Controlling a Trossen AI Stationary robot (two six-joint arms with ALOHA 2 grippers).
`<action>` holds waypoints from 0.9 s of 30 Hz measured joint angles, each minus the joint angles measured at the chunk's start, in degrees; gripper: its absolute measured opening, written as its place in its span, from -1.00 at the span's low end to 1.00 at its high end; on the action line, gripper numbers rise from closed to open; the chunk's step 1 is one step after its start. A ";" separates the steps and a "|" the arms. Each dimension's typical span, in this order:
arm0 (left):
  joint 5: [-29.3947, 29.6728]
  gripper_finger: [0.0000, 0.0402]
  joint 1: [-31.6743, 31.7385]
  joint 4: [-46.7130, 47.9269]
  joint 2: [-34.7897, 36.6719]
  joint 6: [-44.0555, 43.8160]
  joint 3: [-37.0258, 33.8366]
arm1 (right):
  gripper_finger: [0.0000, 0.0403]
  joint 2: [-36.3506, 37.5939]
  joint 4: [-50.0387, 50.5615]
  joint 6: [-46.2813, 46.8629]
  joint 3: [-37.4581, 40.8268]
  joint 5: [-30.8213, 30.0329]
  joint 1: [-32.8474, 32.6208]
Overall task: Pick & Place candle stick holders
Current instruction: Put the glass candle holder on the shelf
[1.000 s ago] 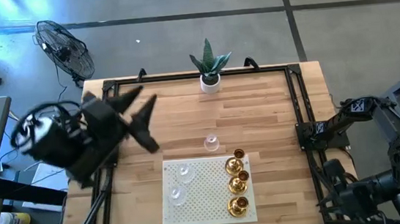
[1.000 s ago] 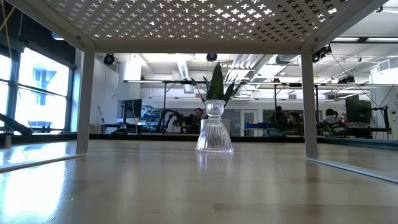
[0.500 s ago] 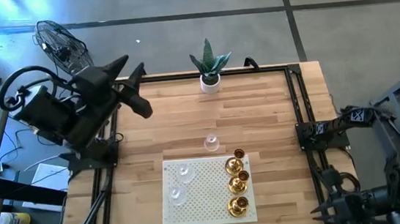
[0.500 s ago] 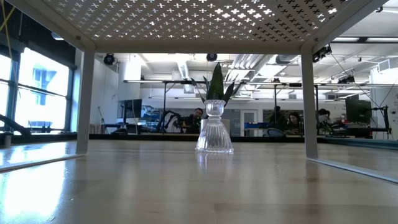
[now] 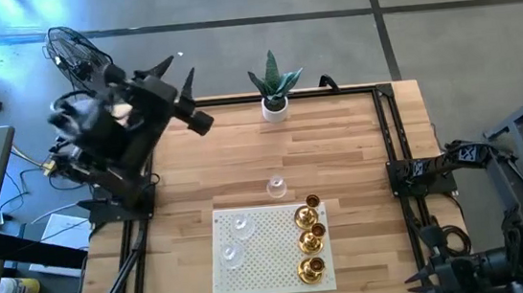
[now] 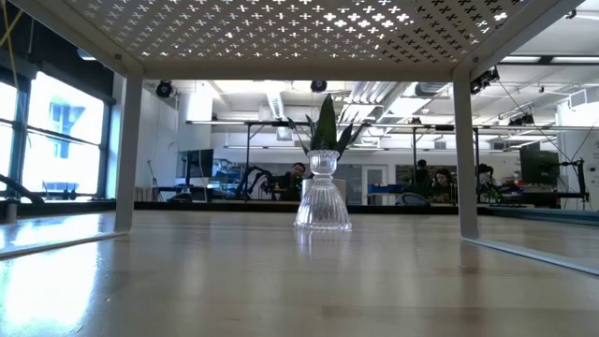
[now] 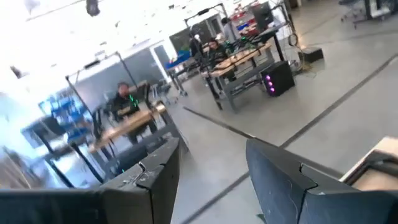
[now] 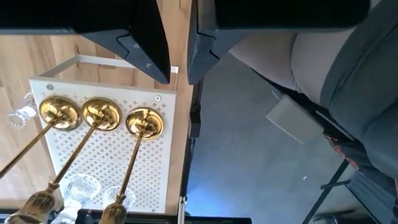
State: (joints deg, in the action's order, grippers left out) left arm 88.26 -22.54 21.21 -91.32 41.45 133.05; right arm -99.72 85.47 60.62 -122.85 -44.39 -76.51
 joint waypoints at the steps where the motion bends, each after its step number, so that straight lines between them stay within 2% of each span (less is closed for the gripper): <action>1: -1.82 -0.11 0.41 3.50 0.03 -2.21 0.02 | -0.76 0.00 0.00 0.00 0.00 -0.18 0.00; 3: -9.57 -0.11 1.45 12.33 0.05 -8.77 0.02 | -0.75 0.00 0.00 -0.23 0.00 -0.23 0.02; 7: -31.66 -0.11 5.97 27.26 -0.15 -21.87 -0.06 | -0.74 0.00 0.16 -0.80 0.00 -0.23 0.00; 11: -44.79 -0.11 12.72 39.81 -0.03 -35.75 -0.04 | -0.76 0.00 0.19 -2.56 0.00 -0.25 0.02; 16: -64.70 -0.11 23.14 56.71 -0.06 -57.85 -0.04 | -0.77 0.00 0.76 -2.74 0.00 -0.23 0.00; 19: -70.16 -0.11 27.28 64.02 -1.00 -67.16 0.04 | -0.76 0.00 0.94 -3.08 0.00 -0.25 0.01; 21: -72.90 -0.11 28.72 67.73 -2.17 -70.27 0.02 | -0.75 0.00 0.93 -3.96 0.00 -0.26 0.02; 27: -85.57 -0.11 28.87 67.19 -7.40 -69.84 -1.04 | -0.74 0.00 1.18 -4.11 -0.02 -0.27 0.00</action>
State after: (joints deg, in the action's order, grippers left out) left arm 2.69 6.33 88.40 -98.72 -28.38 132.02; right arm -99.72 86.65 56.51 -122.87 -44.66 -76.51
